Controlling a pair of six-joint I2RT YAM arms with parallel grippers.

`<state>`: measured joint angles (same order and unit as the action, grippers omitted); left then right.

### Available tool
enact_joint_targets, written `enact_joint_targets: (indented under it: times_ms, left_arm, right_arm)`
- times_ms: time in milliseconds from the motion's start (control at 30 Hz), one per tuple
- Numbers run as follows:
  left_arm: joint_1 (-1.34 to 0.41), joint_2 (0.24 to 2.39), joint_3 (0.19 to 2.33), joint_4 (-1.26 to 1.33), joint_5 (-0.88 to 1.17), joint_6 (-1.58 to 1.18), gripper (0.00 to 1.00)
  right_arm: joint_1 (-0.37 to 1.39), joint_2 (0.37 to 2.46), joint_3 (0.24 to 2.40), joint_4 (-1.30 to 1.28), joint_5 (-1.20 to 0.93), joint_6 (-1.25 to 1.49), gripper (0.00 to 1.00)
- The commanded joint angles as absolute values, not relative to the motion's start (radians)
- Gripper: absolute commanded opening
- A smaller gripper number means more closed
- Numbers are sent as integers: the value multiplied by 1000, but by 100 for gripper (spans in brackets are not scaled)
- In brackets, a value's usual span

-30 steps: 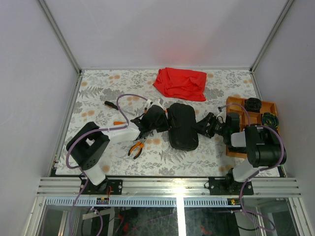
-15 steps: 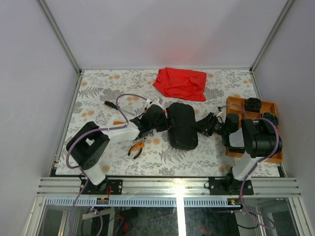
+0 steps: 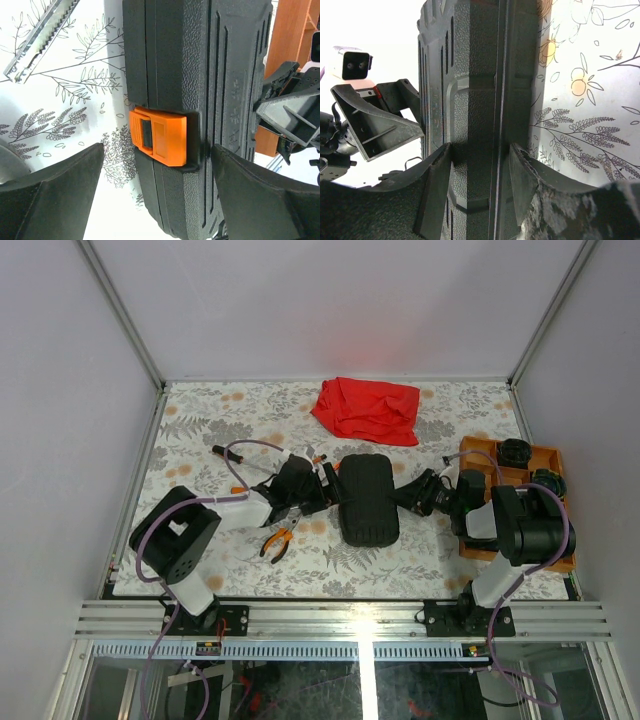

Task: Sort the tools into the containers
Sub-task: Open the storage box at the center of the board.

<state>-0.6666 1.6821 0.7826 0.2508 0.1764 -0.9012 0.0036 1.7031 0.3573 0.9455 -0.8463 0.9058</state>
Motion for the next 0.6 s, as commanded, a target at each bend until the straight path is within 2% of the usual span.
enact_joint_targets:
  times_ms: [0,233,567]
  left_arm:
    - [-650,1647,758,356,229,-907,87]
    - [-608,1628,692,475,299,-944,91]
    - [-592,1621,667,624,370,-980,91]
  right_arm:
    - [0,1712,366,835,-751,846,38]
    - [1,1697,370,804,-742,827,37]
    - [0,1673,388,729,-703,799,35]
